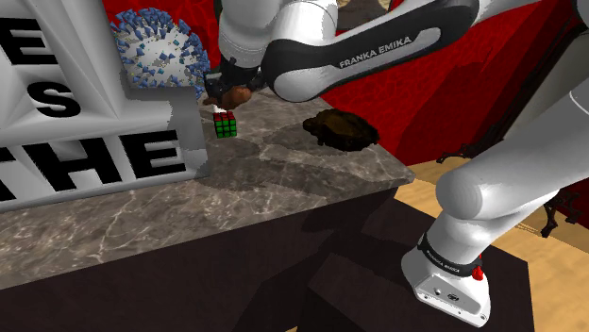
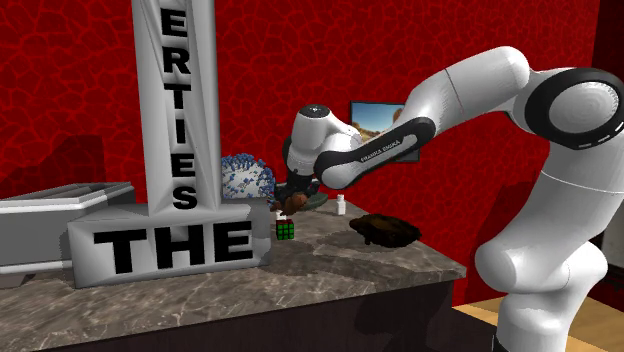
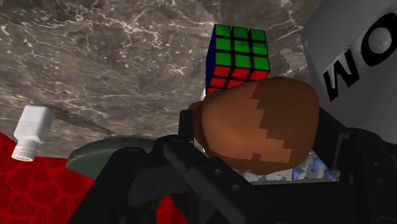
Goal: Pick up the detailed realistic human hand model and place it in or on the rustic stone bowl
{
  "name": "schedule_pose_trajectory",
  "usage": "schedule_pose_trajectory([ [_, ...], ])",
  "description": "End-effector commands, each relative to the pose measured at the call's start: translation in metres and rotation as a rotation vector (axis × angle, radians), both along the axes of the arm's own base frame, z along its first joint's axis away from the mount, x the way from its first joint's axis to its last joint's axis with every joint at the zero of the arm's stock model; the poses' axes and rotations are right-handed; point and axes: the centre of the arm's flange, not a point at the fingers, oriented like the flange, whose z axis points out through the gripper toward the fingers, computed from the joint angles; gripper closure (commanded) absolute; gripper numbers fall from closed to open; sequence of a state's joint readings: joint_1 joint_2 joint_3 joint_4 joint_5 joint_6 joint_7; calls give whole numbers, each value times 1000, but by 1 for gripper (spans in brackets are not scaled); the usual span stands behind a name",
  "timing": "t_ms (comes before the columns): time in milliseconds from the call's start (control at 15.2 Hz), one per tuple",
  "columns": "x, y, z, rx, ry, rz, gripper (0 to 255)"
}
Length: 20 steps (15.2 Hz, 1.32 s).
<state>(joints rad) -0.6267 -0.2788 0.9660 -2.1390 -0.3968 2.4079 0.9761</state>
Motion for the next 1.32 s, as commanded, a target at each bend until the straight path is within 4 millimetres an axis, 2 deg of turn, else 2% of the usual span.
schedule_pose_trajectory([
  [0, -1, 0, 10, 0, 0, 0, 255],
  [990, -1, 0, 85, 0, 0, 0, 255],
  [1254, -41, -34, 83, 0, 0, 0, 255],
])
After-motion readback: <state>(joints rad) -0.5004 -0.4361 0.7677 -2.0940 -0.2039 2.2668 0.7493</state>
